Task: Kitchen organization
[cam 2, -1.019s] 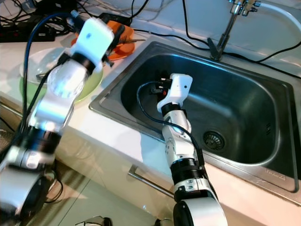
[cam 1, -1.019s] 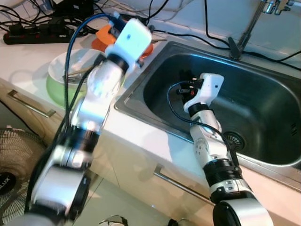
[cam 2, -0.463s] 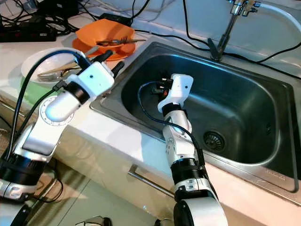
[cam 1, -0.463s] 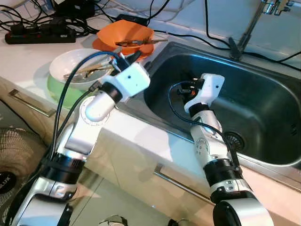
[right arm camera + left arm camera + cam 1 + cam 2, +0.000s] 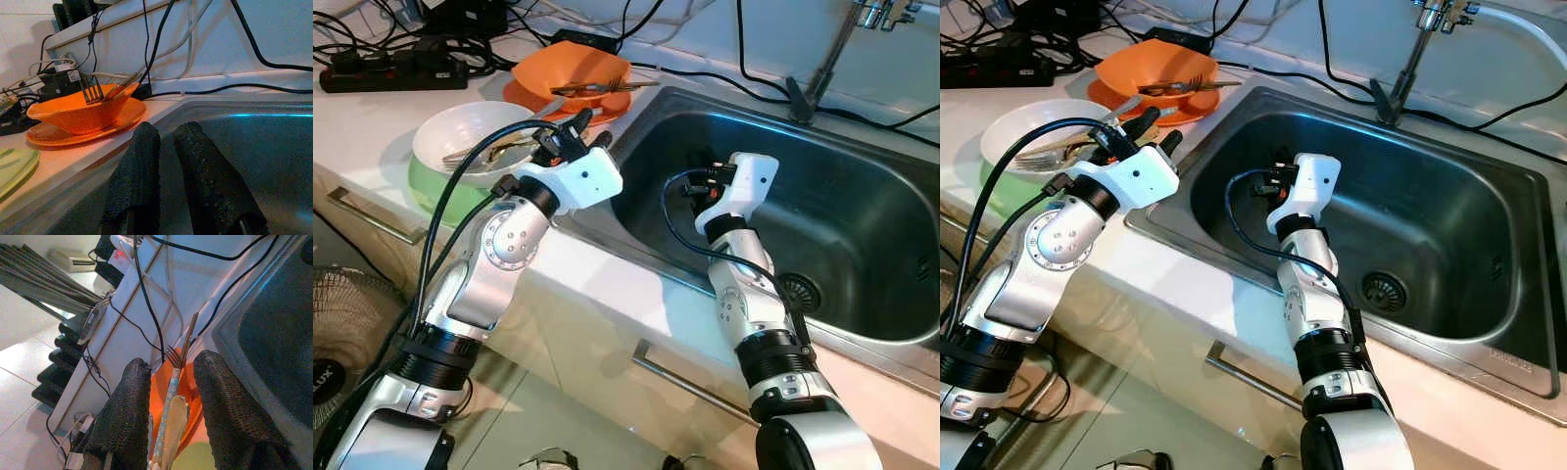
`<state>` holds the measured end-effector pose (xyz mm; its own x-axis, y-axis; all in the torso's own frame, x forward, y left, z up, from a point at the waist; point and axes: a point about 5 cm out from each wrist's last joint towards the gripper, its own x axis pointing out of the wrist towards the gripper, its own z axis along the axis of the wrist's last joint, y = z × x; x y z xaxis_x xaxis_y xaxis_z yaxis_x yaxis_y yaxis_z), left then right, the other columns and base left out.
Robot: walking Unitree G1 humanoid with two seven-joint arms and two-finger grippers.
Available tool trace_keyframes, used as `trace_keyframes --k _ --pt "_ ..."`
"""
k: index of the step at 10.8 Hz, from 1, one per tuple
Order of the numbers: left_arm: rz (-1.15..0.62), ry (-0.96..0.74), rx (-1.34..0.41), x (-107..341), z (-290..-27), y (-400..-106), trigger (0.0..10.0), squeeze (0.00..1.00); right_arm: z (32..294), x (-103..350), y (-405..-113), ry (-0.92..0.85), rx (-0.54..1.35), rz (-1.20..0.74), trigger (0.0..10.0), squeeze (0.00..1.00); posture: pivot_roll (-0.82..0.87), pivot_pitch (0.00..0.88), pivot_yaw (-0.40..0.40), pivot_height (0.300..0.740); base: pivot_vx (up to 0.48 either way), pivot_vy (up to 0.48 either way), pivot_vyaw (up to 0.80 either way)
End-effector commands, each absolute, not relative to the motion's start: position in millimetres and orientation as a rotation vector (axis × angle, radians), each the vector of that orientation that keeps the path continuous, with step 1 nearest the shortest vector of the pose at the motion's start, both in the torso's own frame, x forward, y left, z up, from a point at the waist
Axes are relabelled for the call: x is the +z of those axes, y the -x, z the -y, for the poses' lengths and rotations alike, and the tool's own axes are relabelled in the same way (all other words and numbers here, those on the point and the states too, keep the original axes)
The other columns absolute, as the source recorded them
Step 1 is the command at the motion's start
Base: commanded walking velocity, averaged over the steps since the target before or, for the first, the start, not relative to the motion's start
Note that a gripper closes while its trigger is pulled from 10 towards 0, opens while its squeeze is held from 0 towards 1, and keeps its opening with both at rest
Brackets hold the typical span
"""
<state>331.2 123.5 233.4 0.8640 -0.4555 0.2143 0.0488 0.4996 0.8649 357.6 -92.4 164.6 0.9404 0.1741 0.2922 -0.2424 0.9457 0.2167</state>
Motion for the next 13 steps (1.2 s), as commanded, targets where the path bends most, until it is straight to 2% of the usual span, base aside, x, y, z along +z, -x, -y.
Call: trace_keyframes --k 1,7,13 --pt "0.444 -1.025 -0.319 233.1 -122.7 -331.2 10.0 0.0 96.4 155.3 -356.7 -0.274 0.196 0.244 10.0 0.0 0.08 0.076 -0.032 0.74 0.0 0.0 0.0" --pt "0.38 -1.083 -0.263 225.6 -129.4 -338.8 10.0 0.0 95.8 155.9 -356.9 -0.276 0.198 0.249 10.0 0.0 0.07 0.051 -0.023 0.74 0.0 0.0 0.0" --pt "0.377 -1.111 -0.208 221.1 -122.8 -352.9 10.0 0.0 95.6 155.4 -356.3 -0.278 0.197 0.253 10.0 0.0 0.06 0.029 -0.015 0.74 0.0 0.0 0.0"
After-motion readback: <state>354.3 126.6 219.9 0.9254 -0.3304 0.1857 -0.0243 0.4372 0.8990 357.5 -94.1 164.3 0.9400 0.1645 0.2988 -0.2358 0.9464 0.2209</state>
